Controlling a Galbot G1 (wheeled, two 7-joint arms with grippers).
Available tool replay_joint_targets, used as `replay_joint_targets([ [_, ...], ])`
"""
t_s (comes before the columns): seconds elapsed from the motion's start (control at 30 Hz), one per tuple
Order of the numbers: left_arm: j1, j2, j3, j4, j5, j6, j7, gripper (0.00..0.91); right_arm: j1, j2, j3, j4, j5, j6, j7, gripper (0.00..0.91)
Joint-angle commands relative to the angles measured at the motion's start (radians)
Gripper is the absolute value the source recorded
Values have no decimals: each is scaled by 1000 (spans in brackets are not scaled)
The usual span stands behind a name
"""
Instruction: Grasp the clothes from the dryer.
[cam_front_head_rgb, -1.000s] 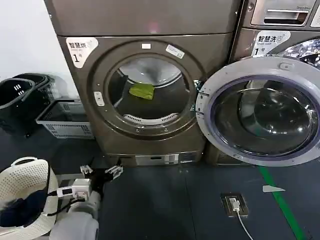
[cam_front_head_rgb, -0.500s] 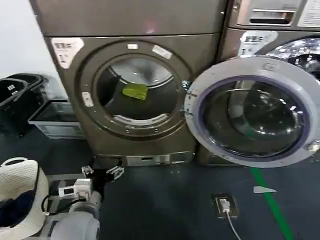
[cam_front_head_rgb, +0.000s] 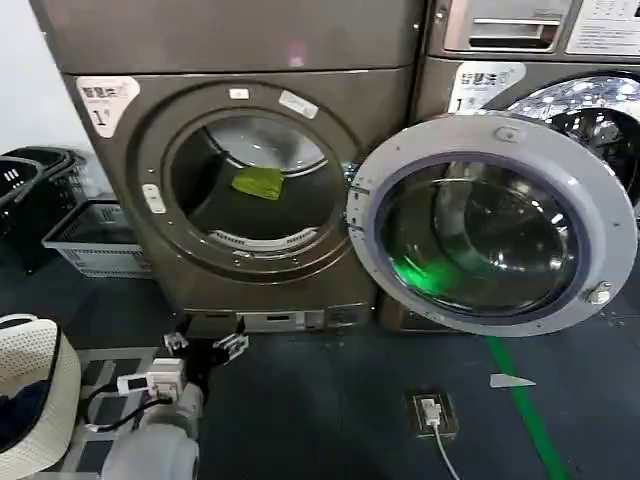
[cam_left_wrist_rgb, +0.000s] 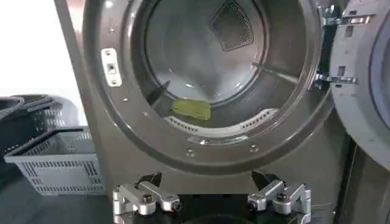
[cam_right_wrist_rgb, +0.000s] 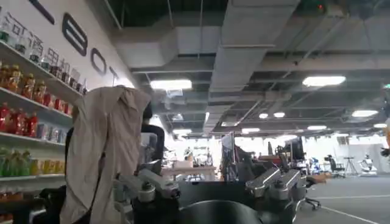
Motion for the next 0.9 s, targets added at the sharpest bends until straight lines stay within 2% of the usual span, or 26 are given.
replay_joint_targets([
  [0.03,0,0,0,-2,1,49,0,907,1,-1,-1,-4,-1,6,1,907],
  [0.33,-6,3,1,-2,2,49,1,907,1,-8,1,-16,-9,33,16,907],
  [0.47,-8,4,4,-7,3,49,0,907,-3,-7,7,-26,51,56,37,907],
  [0.9,-4,13,-3,-19,3,49,0,907,0,-5,8,-27,53,65,30,907],
])
